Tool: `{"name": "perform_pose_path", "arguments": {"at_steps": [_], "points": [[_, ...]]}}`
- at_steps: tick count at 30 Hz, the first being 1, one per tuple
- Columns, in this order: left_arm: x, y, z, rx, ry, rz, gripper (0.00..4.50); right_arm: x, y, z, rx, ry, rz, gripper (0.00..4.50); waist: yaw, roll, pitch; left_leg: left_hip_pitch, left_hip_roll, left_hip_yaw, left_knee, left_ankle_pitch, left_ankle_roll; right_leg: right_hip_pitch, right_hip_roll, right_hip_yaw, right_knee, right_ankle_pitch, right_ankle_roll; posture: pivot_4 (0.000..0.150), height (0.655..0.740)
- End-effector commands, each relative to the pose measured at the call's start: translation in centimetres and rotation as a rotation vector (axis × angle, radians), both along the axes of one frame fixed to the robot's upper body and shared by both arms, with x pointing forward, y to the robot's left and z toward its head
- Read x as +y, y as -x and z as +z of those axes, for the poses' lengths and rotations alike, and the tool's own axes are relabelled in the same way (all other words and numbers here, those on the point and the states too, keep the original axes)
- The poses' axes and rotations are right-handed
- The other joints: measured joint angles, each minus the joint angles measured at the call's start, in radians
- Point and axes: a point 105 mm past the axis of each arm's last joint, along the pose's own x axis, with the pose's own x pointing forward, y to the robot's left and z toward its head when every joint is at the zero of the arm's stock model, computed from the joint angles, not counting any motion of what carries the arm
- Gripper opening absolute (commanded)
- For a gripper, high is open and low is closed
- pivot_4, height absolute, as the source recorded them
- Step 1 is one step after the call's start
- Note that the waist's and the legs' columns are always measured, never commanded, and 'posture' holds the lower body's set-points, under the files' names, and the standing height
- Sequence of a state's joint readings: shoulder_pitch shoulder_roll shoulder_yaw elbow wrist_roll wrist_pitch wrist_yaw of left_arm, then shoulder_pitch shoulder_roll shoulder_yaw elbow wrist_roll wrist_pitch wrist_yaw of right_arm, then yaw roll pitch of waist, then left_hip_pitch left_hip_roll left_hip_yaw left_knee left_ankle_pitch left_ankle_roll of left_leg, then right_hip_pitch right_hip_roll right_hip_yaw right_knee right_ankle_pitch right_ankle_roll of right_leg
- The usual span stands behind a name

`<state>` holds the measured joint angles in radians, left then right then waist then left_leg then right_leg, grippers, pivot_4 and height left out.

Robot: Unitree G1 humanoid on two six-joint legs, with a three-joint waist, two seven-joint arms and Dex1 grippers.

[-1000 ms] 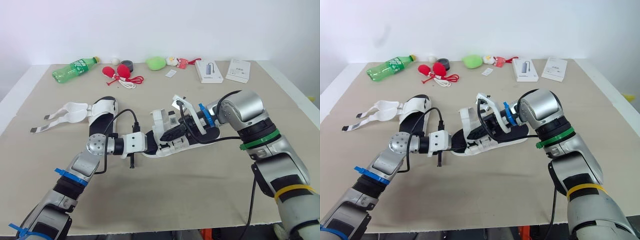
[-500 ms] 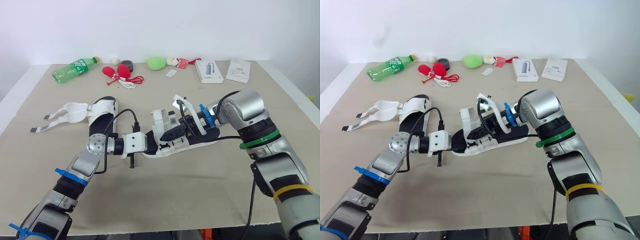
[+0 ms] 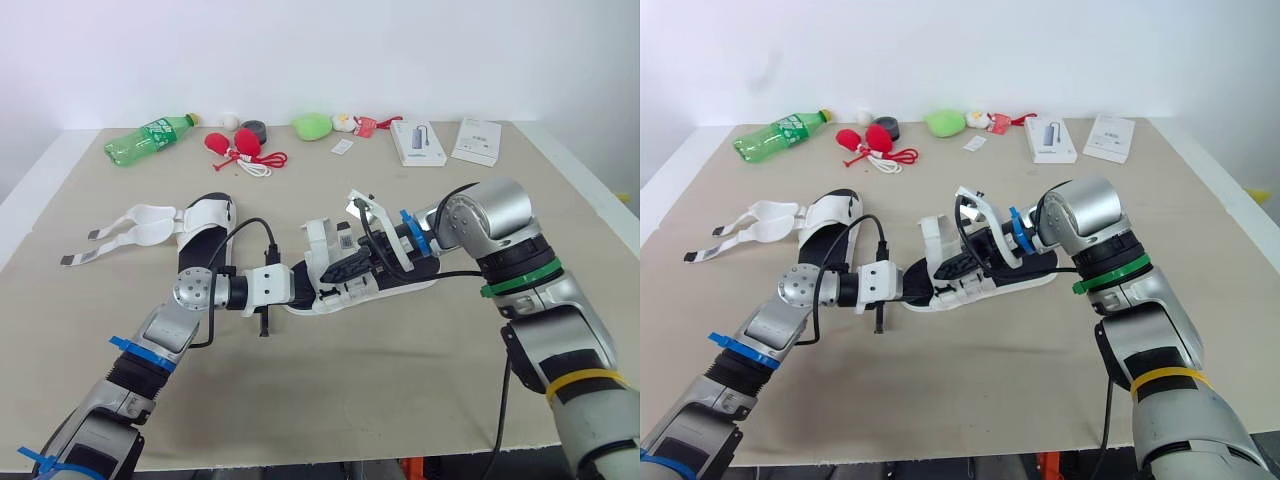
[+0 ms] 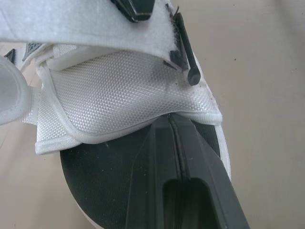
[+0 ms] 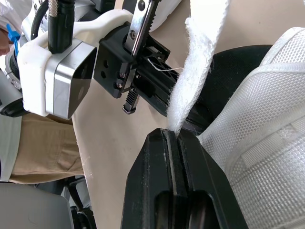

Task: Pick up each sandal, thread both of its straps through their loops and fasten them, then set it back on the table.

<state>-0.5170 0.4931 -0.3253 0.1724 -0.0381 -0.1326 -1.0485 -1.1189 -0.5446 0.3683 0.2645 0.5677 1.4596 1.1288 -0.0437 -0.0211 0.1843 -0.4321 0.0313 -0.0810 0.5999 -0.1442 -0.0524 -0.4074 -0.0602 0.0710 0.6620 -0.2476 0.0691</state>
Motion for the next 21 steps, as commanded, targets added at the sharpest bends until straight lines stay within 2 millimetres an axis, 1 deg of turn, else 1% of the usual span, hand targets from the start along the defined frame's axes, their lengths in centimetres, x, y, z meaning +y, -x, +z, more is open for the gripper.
{"name": "perform_pose_path", "arguments": {"at_steps": [1, 5, 8, 14, 21], "points": [[0.4, 0.2, -2.4, 0.06, -0.079, 0.02, 0.0, 0.4, -0.1, 1.9, -0.018, -0.061, 0.001, 0.04, 0.0, 0.0, 0.0, 0.0, 0.0, 0.0, 0.0, 0.0, 0.0, 0.0, 0.0, 0.0, 0.0, 0.0, 0.0, 0.15, 0.74], [0.4, 0.1, -2.3, 0.06, -0.078, 0.023, 0.0, 0.4, -0.2, 2.2, -0.01, -0.07, -0.012, 0.04, 0.0, 0.0, 0.0, 0.0, 0.0, 0.0, 0.0, 0.0, 0.0, 0.0, 0.0, 0.0, 0.0, 0.0, 0.0, 0.15, 0.74], [0.4, 0.1, -2.4, 0.061, -0.078, 0.023, 0.0, 0.3, -0.1, 1.9, 0.004, -0.064, -0.017, 0.04, 0.0, 0.0, 0.0, 0.0, 0.0, 0.0, 0.0, 0.0, 0.0, 0.0, 0.0, 0.0, 0.0, 0.0, 0.0, 0.15, 0.74], [0.5, 0.2, -2.4, 0.065, -0.08, 0.023, 0.0, 0.1, 0.2, 0.9, 0.047, -0.046, -0.02, 0.04, 0.0, 0.0, 0.0, 0.0, 0.0, 0.0, 0.0, 0.0, 0.0, 0.0, 0.0, 0.0, 0.0, 0.0, 0.0, 0.15, 0.74], [0.5, 0.2, -2.5, 0.066, -0.082, 0.025, 0.0, -0.5, -0.2, -0.5, 0.053, 0.002, -0.039, 0.04, 0.0, 0.0, 0.0, 0.0, 0.0, 0.0, 0.0, 0.0, 0.0, 0.0, 0.0, 0.0, 0.0, 0.0, 0.0, 0.15, 0.74]]}}
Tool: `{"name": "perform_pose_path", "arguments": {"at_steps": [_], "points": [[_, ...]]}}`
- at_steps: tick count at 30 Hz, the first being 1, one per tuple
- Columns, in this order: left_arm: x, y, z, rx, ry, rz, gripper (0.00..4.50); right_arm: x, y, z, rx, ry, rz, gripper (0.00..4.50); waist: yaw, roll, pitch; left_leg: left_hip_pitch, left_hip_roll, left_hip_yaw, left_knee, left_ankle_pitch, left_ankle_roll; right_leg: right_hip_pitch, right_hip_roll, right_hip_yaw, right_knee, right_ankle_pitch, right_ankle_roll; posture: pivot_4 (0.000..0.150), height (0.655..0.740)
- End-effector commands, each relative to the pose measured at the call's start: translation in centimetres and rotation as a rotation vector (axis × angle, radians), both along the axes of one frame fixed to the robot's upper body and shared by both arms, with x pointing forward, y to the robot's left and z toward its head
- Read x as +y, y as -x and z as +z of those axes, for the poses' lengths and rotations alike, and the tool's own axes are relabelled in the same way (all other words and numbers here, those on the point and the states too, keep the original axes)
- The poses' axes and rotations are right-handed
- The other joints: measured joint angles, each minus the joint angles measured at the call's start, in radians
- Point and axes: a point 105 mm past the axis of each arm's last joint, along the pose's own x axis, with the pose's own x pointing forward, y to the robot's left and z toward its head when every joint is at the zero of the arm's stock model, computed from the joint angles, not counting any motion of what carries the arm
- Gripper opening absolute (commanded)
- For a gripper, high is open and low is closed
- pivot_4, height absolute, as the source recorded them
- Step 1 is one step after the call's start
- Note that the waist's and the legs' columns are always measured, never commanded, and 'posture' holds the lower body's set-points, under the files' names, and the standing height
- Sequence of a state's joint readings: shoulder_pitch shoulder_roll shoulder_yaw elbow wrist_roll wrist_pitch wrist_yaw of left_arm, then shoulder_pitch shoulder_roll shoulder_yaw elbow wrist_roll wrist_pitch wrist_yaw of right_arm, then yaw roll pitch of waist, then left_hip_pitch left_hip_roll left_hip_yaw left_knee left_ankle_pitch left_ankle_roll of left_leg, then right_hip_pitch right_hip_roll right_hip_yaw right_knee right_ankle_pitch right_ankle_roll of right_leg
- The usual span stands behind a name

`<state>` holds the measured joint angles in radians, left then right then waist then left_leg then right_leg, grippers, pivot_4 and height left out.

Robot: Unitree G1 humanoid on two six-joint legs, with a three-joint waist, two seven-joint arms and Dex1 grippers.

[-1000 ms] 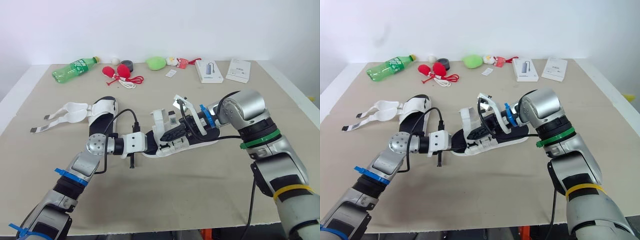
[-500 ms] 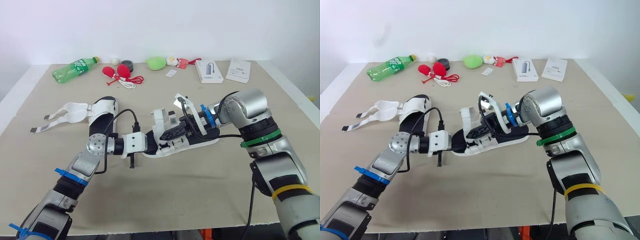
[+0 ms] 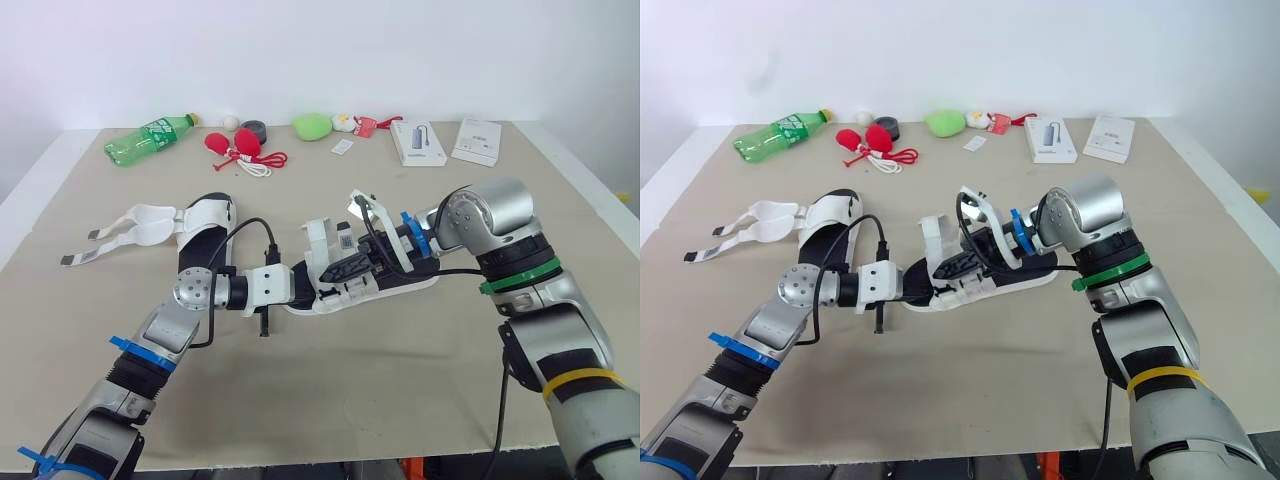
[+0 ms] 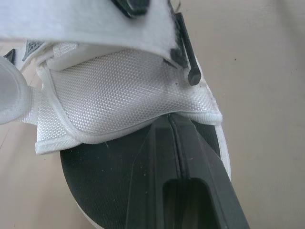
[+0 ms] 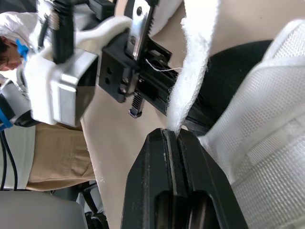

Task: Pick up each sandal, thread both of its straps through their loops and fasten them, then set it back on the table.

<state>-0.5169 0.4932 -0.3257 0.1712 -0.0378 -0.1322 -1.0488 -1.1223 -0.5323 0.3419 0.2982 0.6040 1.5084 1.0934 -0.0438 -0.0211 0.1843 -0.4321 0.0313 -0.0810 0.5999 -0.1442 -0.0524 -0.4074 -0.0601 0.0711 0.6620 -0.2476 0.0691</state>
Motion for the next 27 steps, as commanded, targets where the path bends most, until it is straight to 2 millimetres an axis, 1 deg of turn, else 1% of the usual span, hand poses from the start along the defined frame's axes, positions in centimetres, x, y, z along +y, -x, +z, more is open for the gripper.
{"name": "perform_pose_path", "arguments": {"at_steps": [1, 9, 18, 22, 27], "points": [[0.5, 0.1, -2.5, 0.066, -0.082, 0.026, 0.0, -0.5, -0.3, -0.5, -0.01, 0.023, -0.006, 0.04, 0.0, 0.0, 0.0, 0.0, 0.0, 0.0, 0.0, 0.0, 0.0, 0.0, 0.0, 0.0, 0.0, 0.0, 0.0, 0.15, 0.74], [0.5, 0.1, -2.6, 0.065, -0.081, 0.029, 0.0, -0.9, -1.3, -1.2, -0.069, 0.067, -0.008, 0.04, 0.0, 0.0, 0.0, 0.0, 0.0, 0.0, 0.0, 0.0, 0.0, 0.001, 0.0, 0.0, 0.0, 0.0, 0.0, 0.15, 0.74], [0.5, 0.1, -2.6, 0.065, -0.082, 0.03, 0.0, -1.1, -1.4, -1.7, -0.098, 0.098, 0.018, 0.04, 0.0, 0.0, 0.0, 0.0, 0.0, 0.0, 0.0, 0.0, 0.0, 0.0, 0.0, 0.0, 0.0, 0.0, 0.0, 0.15, 0.74], [0.6, 0.1, -2.6, 0.066, -0.083, 0.03, 0.0, -0.9, -1.1, -1.2, -0.103, 0.082, 0.037, 0.04, 0.0, 0.0, 0.0, 0.0, 0.0, 0.0, 0.0, 0.0, 0.0, 0.0, 0.0, 0.0, 0.0, 0.0, 0.0, 0.15, 0.74], [0.6, 0.2, -2.6, 0.066, -0.084, 0.031, 0.0, -0.6, 0.0, -0.7, -0.127, 0.073, 0.093, 0.04, 0.0, 0.0, 0.0, 0.0, 0.0, 0.0, 0.0, 0.0, 0.0, 0.0, 0.0, 0.0, 0.0, 0.0, 0.0, 0.15, 0.74]]}}
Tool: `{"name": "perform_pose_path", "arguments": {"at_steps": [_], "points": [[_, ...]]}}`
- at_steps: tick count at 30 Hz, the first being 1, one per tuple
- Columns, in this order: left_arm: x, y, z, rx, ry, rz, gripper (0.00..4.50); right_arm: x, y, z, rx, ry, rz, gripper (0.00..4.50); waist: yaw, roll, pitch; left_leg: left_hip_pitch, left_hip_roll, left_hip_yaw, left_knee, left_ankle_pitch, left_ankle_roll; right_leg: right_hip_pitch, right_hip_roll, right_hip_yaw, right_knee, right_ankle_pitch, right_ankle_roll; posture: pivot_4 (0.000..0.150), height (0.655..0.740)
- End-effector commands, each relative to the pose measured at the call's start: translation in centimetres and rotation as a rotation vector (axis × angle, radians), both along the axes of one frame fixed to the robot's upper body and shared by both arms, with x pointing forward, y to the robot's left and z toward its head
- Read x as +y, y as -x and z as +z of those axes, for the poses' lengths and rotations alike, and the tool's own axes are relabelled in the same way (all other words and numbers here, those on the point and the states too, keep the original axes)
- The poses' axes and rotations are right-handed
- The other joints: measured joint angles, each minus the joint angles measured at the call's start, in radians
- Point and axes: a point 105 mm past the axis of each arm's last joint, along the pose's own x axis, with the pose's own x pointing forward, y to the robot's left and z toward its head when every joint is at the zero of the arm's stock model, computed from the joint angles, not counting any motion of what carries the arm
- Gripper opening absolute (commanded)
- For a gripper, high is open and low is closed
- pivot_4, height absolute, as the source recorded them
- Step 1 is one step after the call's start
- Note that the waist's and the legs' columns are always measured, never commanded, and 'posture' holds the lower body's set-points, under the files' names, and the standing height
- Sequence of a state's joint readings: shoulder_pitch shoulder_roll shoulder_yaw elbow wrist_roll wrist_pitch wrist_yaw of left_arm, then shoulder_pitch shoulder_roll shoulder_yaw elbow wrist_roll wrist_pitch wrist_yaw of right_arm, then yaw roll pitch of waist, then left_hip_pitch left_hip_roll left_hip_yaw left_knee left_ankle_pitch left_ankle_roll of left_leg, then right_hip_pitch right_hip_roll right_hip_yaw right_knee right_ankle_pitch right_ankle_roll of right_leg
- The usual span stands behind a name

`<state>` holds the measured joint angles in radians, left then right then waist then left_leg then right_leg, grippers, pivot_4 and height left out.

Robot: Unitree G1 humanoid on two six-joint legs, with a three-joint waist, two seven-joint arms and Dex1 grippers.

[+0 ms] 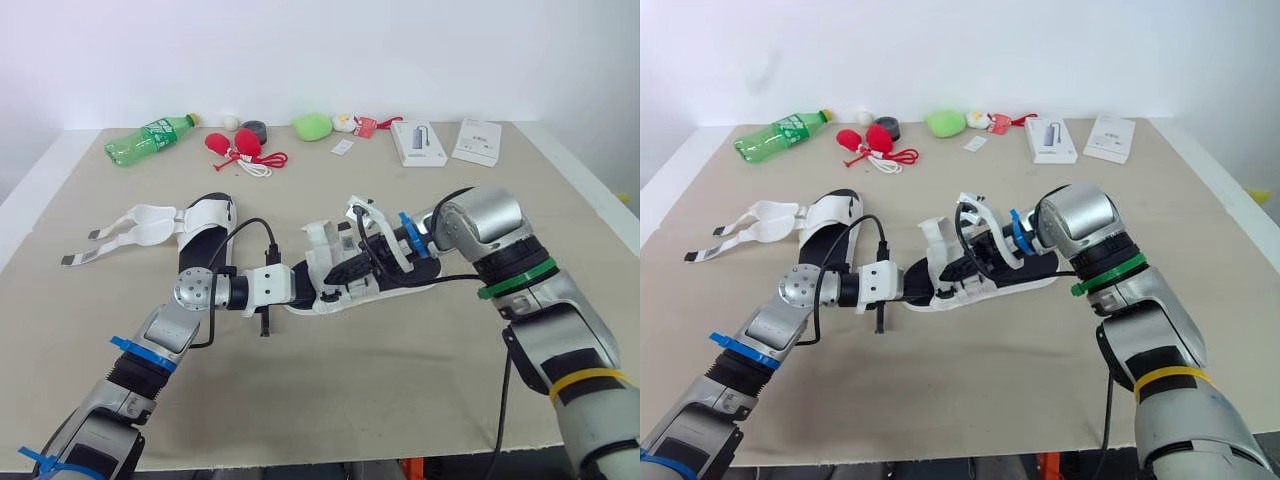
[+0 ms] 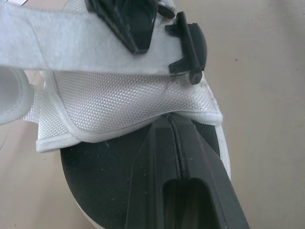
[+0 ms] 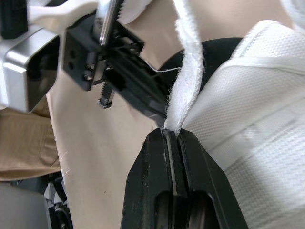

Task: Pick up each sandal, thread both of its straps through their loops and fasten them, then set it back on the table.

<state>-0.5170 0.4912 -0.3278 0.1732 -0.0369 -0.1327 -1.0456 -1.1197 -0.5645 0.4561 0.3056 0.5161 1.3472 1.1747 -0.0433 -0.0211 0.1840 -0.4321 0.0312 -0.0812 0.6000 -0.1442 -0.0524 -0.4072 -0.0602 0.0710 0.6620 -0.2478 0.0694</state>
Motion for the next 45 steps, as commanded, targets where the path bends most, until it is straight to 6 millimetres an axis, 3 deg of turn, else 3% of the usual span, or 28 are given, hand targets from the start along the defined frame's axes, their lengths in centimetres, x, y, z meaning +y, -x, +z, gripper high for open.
{"name": "perform_pose_path", "arguments": {"at_steps": [1, 11, 15, 19, 20, 24, 30, 33, 35, 36, 40, 45], "points": [[0.6, 0.2, -2.6, 0.065, -0.085, 0.03, 0.0, -0.2, 0.9, 0.4, -0.034, 0.007, 0.047, 0.04, 0.0, 0.0, 0.0, 0.0, 0.0, 0.0, 0.0, 0.0, 0.0, 0.0, 0.0, 0.0, 0.0, 0.0, 0.0, 0.15, 0.74], [0.5, 0.2, -2.6, 0.066, -0.088, 0.026, 0.0, -0.5, 1.9, -0.2, -0.176, 0.048, 0.138, 0.04, 0.005, 0.0, 0.0, -0.001, 0.0, 0.0, 0.0, 0.0, 0.0, 0.0, 0.0, 0.0, -0.002, 0.0, 0.0, 0.15, 0.74], [0.5, 0.3, -2.7, 0.069, -0.087, 0.026, 0.0, -0.4, 1.9, 0.7, -0.23, 0.012, 0.163, 1.43, 0.005, 0.0, 0.0, -0.001, 0.0, 0.0, 0.0, 0.0, 0.0, 0.0, 0.0, 0.0, -0.003, 0.0, 0.001, 0.15, 0.74], [0.7, 0.2, -2.7, 0.078, -0.073, 0.039, 0.0, 0.3, 1.4, 2.9, -0.259, -0.059, 0.147, 3.43, 0.004, 0.0, 0.0, -0.001, 0.0, 0.0, 0.0, 0.0, 0.0, 0.0, 0.0, 0.0, -0.003, 0.001, 0.001, 0.15, 0.74], [0.8, 0.2, -2.6, 0.08, -0.063, 0.045, 0.0, 0.5, 1.1, 3.3, -0.265, -0.069, 0.137, 3.63, 0.002, 0.0, 0.0, -0.001, 0.0, 0.0, 0.0, 0.0, 0.0, 0.0, 0.0, 0.0, -0.003, 0.001, 0.0, 0.15, 0.74], [1.0, 0.2, -2.0, 0.094, 0.001, 0.051, 0.0, 1.1, 0.2, 4.2, -0.279, -0.094, 0.102, 3.63, -0.002, 0.0, 0.0, 0.0, 0.0, 0.0, 0.0, 0.0, 0.0, 0.0, 0.0, 0.0, -0.003, 0.002, 0.0, 0.15, 0.74], [1.4, 0.2, -1.8, 0.096, 0.032, 0.064, 0.0, 1.9, -0.9, 3.6, -0.266, -0.088, 0.054, 3.63, -0.004, 0.0, 0.0, -0.001, 0.001, 0.0, -0.001, 0.0, 0.0, -0.001, 0.001, 0.0, -0.003, 0.001, 0.0, 0.15, 0.74], [1.5, 0.2, -1.7, 0.103, 0.057, 0.078, 0.0, 1.8, -1.7, 3.3, -0.252, -0.079, 0.008, 2.95, -0.004, 0.0, 0.0, -0.001, 0.001, 0.0, -0.001, 0.0, 0.0, -0.001, 0.001, 0.0, -0.003, 0.003, 0.004, 0.15, 0.74], [1.6, 0.2, -1.6, 0.108, 0.077, 0.087, 0.0, 1.7, -2.0, 3.1, -0.25, -0.075, -0.003, 1.95, -0.004, 0.0, 0.0, -0.001, 0.001, 0.0, -0.001, 0.0, 0.0, -0.001, 0.001, 0.0, -0.003, 0.003, 0.003, 0.15, 0.74], [1.7, 0.2, -1.5, 0.111, 0.09, 0.095, 0.0, 1.7, -2.0, 3.1, -0.244, -0.078, -0.009, 1.76, -0.004, 0.0, 0.0, -0.001, 0.001, 0.0, -0.001, 0.0, 0.0, -0.002, 0.001, 0.0, -0.003, 0.002, 0.003, 0.15, 0.74], [2.0, 0.3, -1.7, 0.107, 0.091, 0.1, 0.0, 1.7, -1.5, 2.9, -0.212, -0.088, -0.004, 0.07, -0.008, 0.0, 0.0, -0.001, 0.001, 0.0, -0.002, 0.0, 0.0, -0.002, 0.001, 0.0, -0.003, 0.002, 0.002, 0.15, 0.74], [2.0, 0.5, -1.9, 0.11, 0.078, 0.094, 0.0, 1.4, 0.6, 1.8, -0.181, -0.069, 0.043, 0.07, -0.007, 0.0, 0.0, -0.001, 0.001, 0.0, -0.003, -0.001, 0.0, -0.002, 0.002, 0.0, -0.003, 0.002, 0.003, 0.15, 0.74]]}}
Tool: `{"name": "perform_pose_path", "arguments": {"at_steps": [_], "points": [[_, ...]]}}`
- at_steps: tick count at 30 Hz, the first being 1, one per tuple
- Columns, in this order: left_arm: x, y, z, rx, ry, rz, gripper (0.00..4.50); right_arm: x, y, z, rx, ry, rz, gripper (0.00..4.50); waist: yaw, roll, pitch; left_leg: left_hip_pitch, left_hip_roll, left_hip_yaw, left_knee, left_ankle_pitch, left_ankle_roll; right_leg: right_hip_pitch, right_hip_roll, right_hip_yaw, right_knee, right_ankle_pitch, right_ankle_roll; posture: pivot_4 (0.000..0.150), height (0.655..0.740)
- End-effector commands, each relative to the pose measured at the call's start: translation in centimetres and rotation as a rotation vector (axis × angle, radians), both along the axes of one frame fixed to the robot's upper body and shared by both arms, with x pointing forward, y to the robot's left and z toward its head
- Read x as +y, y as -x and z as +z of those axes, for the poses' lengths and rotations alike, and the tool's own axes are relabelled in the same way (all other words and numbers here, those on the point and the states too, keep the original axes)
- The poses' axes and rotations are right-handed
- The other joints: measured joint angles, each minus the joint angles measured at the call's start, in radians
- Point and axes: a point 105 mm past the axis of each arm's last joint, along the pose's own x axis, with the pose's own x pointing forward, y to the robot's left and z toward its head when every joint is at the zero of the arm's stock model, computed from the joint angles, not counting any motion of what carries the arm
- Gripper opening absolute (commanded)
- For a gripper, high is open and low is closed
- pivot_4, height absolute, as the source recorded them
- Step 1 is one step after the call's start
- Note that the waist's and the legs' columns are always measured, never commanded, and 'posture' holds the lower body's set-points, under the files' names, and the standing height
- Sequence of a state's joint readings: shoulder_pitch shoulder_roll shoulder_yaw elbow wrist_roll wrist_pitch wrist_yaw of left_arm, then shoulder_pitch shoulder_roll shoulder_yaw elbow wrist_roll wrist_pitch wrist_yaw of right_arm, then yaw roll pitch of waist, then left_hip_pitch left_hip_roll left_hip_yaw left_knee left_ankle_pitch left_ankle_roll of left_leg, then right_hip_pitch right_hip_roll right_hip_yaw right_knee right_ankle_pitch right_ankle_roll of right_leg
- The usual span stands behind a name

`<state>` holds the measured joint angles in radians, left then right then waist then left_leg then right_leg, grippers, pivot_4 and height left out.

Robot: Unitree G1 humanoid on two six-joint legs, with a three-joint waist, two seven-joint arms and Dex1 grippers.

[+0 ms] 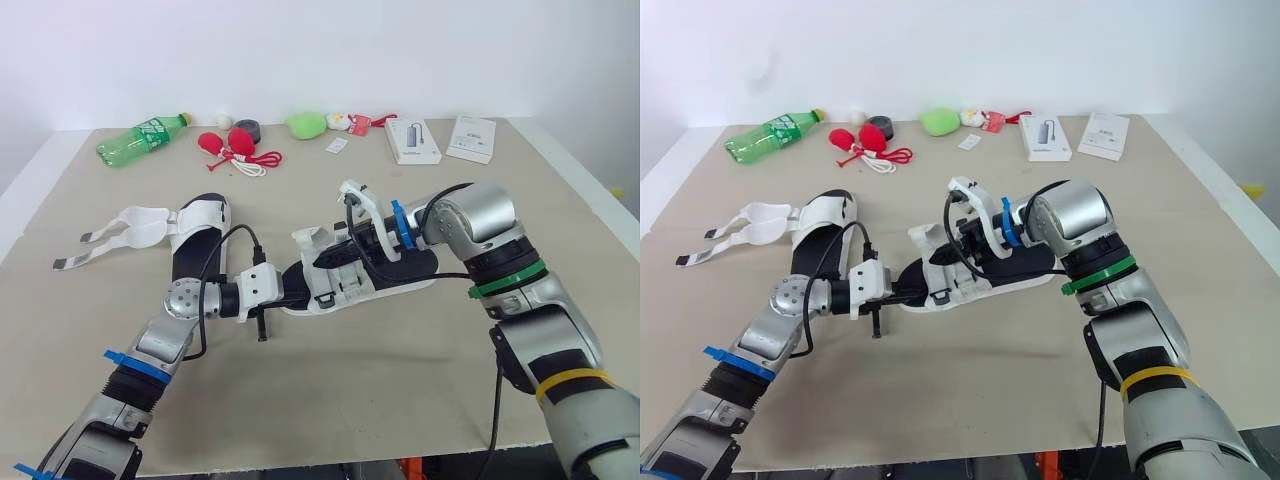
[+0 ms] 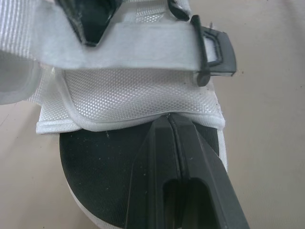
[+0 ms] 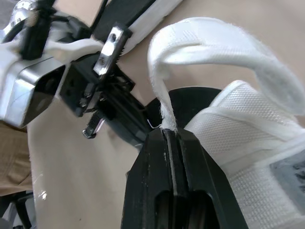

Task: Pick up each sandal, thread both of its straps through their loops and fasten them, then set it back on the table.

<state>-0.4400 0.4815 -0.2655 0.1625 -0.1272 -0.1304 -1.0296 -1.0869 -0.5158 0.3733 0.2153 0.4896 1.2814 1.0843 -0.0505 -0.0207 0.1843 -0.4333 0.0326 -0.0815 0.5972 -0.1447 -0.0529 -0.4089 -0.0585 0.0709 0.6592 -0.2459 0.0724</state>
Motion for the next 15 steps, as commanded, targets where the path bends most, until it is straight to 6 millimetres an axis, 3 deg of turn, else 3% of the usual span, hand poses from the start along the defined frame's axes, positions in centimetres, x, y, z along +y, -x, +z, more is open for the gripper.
{"name": "perform_pose_path", "arguments": {"at_steps": [1, 14, 15], "points": [[0.8, 0.1, -1.7, 0.052, -0.055, 0.03, 0.0, 0.0, 1.3, 0.5, -0.015, -0.019, 0.033, 0.07, 0.0, 0.0, 0.0, 0.0, 0.0, 0.0, 0.0, 0.0, 0.0, 0.0, 0.0, 0.0, 0.0, 0.0, 0.0, 0.15, 0.74], [0.6, 0.0, -2.1, 0.048, -0.084, 0.016, 0.0, -1.1, 3.0, -0.4, -0.052, -0.001, 0.05, 0.07, 0.002, 0.0, 0.0, 0.0, 0.0, 0.0, 0.0, 0.0, 0.0, 0.001, 0.0, 0.0, 0.0, -0.002, -0.002, 0.15, 0.74], [0.5, 0.0, -2.1, 0.049, -0.08, 0.016, 0.0, -1.3, 3.0, -0.2, -0.066, -0.001, 0.056, 0.33, 0.002, 0.0, 0.0, 0.0, 0.0, 0.0, 0.0, 0.0, 0.0, 0.001, 0.0, 0.0, 0.0, -0.002, -0.002, 0.15, 0.74]]}}
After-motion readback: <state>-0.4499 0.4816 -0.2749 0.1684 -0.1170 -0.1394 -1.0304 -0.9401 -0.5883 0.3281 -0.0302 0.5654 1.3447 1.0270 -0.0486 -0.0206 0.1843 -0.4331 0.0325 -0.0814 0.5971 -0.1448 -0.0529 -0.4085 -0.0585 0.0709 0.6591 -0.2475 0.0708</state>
